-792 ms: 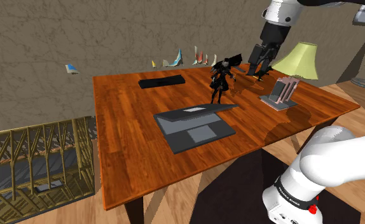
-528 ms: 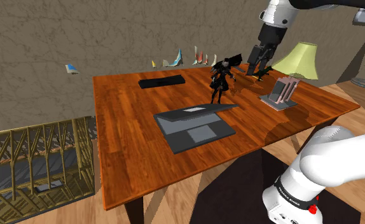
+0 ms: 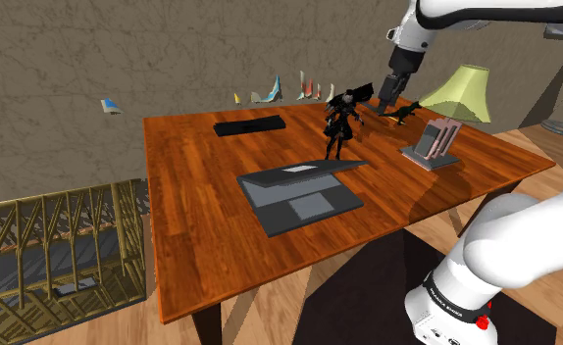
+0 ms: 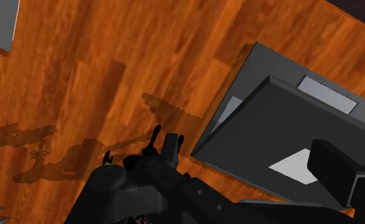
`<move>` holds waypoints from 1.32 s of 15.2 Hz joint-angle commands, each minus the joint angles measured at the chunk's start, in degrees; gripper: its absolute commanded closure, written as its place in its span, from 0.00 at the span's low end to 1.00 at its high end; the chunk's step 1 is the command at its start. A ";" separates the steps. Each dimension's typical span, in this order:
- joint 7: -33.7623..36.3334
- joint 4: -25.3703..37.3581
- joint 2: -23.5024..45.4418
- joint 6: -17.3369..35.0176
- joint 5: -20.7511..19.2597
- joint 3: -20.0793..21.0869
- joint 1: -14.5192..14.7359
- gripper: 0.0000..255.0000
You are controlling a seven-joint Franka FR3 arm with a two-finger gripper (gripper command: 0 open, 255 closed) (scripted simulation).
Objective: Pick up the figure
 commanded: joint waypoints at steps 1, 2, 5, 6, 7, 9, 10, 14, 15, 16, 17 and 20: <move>-4.32 1.46 3.63 2.35 -0.26 -2.47 0.50 0.00; -6.39 2.52 5.51 3.23 -0.20 -3.65 0.78 0.00; -12.75 6.22 11.56 5.63 0.66 -7.04 1.64 0.00; -14.92 7.63 13.70 6.33 1.17 -8.13 1.91 0.00; -17.12 9.13 15.91 6.96 1.81 -9.17 2.16 0.00; -21.60 12.41 20.51 8.02 3.45 -11.13 2.55 0.00; -23.88 14.19 22.91 8.44 4.45 -12.01 2.66 0.00; -32.88 22.18 32.89 9.13 9.39 -14.61 2.18 0.00; -32.92 21.45 32.92 9.90 9.41 -14.52 2.09 0.00; -32.96 20.73 32.97 10.66 9.45 -14.49 2.05 0.00; -33.01 20.03 33.04 11.41 9.49 -14.48 2.04 0.00; -33.20 18.00 33.31 13.67 9.67 -14.50 2.02 0.00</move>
